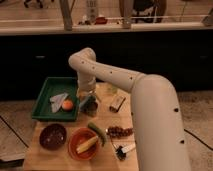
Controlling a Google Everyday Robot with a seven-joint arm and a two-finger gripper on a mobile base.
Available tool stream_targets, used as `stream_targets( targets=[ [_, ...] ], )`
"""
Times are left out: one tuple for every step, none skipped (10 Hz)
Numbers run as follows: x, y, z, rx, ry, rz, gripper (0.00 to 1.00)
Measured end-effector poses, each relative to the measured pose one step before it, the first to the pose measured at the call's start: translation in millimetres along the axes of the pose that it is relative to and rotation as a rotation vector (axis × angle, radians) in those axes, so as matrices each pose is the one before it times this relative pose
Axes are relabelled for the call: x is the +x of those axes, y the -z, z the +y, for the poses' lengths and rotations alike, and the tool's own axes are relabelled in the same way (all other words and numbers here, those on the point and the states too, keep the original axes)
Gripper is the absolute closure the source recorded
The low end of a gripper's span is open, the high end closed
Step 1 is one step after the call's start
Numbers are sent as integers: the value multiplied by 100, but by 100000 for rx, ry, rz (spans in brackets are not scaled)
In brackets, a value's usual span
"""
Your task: Place sponge in metal cup
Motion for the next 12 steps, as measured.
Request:
stream_targets(
  targets=[
    [40,1,89,23,-118,-124,20],
    [45,-18,5,218,-57,-91,20],
    [-22,23,-87,419,151,-280,20],
    [-50,49,-85,282,306,-57,20],
    [-74,109,-91,831,615,-9,20],
    [-82,134,140,445,630,-110,20],
    [-88,102,14,400,514,-80,20],
    [-76,110,-56,882,613,-2,20],
    [27,41,72,79,-26,37,20],
    [-5,-5,-4,-4,9,-13,20],
    [-35,2,-68,19,114,-6,20],
    [4,-4,12,-5,-20,-9,20]
  ],
)
